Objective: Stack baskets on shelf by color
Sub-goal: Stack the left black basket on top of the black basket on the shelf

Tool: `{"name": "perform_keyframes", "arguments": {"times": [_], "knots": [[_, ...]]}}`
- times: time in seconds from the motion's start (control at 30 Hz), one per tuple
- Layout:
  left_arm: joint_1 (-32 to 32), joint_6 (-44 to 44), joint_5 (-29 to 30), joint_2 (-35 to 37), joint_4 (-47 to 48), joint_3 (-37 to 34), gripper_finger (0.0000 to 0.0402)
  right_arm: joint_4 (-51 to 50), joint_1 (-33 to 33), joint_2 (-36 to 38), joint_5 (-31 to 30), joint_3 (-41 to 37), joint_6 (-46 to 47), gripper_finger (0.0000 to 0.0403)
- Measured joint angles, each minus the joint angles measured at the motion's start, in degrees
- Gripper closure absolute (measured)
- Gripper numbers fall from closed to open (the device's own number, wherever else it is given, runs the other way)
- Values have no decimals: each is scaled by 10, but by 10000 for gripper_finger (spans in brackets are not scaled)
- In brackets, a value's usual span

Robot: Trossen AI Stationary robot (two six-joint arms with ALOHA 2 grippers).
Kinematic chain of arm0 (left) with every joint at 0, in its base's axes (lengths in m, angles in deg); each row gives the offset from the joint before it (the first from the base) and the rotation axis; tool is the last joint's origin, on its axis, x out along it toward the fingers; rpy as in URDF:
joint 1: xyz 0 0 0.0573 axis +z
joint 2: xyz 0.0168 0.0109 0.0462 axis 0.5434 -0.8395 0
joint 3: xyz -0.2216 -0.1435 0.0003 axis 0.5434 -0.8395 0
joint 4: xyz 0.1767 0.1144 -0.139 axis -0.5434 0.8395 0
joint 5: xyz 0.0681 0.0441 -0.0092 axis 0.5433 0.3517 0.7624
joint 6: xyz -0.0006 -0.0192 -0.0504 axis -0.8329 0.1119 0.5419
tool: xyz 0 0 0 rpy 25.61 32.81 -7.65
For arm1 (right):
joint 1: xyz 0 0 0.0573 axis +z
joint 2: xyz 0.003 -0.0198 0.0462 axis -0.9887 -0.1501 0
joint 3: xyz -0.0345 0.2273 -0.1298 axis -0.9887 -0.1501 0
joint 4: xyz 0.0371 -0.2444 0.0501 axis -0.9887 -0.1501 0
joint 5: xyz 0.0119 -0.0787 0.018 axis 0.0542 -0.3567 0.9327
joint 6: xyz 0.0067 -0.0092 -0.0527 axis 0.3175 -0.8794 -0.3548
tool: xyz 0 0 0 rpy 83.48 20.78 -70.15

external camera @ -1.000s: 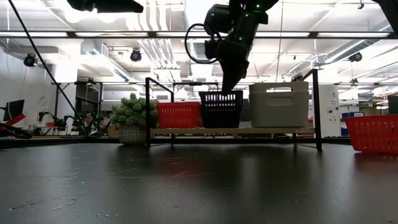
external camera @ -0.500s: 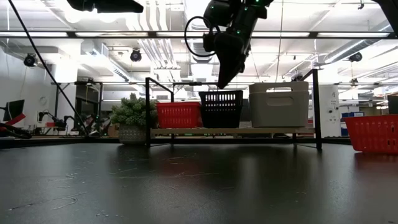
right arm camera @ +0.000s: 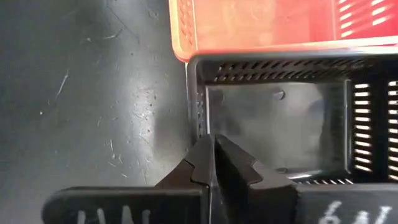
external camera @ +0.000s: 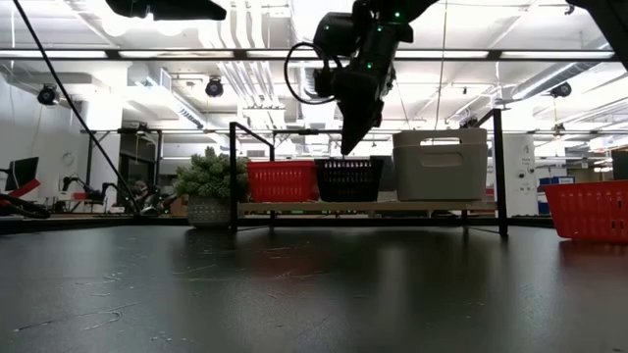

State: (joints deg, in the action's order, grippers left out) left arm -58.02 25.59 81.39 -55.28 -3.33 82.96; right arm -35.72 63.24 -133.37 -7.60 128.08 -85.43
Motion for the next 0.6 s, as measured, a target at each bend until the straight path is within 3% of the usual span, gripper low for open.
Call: {"name": "perform_keyframes", "arguments": {"times": [0.37, 0.6], "knots": [[0, 0, 0, 0, 0, 0, 396, 27, 0, -24, -30, 2, -6, 394], [0, 0, 0, 0, 0, 0, 396, 25, 0, -50, 5, 0, -7, 394]]}}
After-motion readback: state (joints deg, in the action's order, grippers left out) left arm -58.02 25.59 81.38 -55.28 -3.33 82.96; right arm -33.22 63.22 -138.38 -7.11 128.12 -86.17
